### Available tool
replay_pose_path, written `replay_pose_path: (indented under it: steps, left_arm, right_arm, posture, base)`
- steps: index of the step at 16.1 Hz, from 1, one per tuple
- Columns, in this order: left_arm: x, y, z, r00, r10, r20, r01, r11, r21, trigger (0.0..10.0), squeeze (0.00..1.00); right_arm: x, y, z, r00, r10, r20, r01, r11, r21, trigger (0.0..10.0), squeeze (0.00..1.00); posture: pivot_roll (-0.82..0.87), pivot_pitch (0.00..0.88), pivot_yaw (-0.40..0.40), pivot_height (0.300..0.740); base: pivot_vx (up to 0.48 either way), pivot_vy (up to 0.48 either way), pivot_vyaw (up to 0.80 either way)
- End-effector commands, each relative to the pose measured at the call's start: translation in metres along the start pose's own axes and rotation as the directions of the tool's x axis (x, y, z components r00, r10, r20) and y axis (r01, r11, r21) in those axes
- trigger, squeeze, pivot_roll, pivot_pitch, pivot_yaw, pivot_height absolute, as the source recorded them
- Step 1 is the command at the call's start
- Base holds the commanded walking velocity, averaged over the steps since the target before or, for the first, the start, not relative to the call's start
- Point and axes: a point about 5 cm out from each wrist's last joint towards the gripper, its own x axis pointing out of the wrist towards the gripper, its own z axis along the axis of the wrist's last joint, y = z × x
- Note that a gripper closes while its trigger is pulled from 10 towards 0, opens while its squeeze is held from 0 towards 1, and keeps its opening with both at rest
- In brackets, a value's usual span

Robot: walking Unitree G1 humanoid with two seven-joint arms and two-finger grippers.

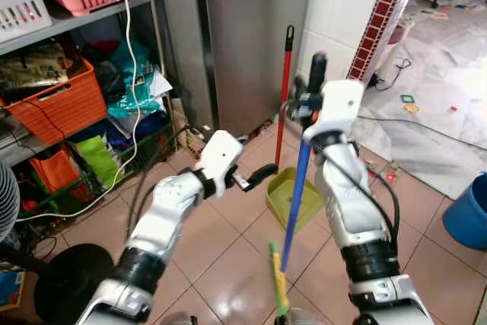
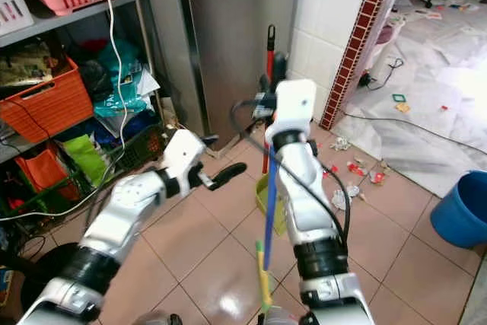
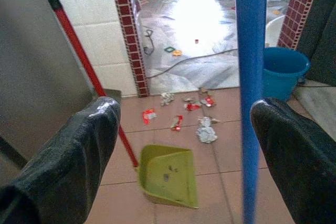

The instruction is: Sweep floor

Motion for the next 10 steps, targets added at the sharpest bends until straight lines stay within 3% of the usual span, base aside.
replay_pose_path:
  steps: [1,4,9,10]
  left_arm:
    - [0.004,0.002,-0.005,1.0,0.001,-0.01,-0.001,1.0,-0.015,10.0,0.0]
    - [0.017,0.002,-0.009,1.0,0.019,0.008,-0.018,0.994,-0.112,10.0,0.0]
    - [0.03,-0.003,-0.007,0.999,-0.028,0.044,0.033,0.993,-0.113,10.0,0.0]
    - [0.03,-0.003,-0.007,0.998,-0.031,0.046,0.036,0.993,-0.111,7.9,0.0]
  right_arm:
    - [0.009,0.003,0.028,0.995,-0.002,0.095,-0.003,0.999,0.053,0.0,0.0]
    - [0.01,0.002,0.036,0.996,0.003,0.092,-0.013,0.994,0.107,0.0,0.0]
    - [0.0,0.003,0.037,0.995,0.079,0.058,-0.09,0.97,0.227,0.0,0.0]
    - [-0.001,0.004,0.037,0.995,0.087,0.057,-0.098,0.968,0.233,0.0,0.0]
  posture:
    - [-0.15,0.0,0.017,0.74]
    - [-0.17,0.0,0.014,0.74]
    - [-0.18,0.0,0.014,0.74]
    - [-0.18,0.0,0.014,0.74]
  base:
    - [0.0,0.0,0.0]
    - [0.0,0.0,0.0]
    - [0.0,0.0,0.0]
    - [0.0,0.0,0.0]
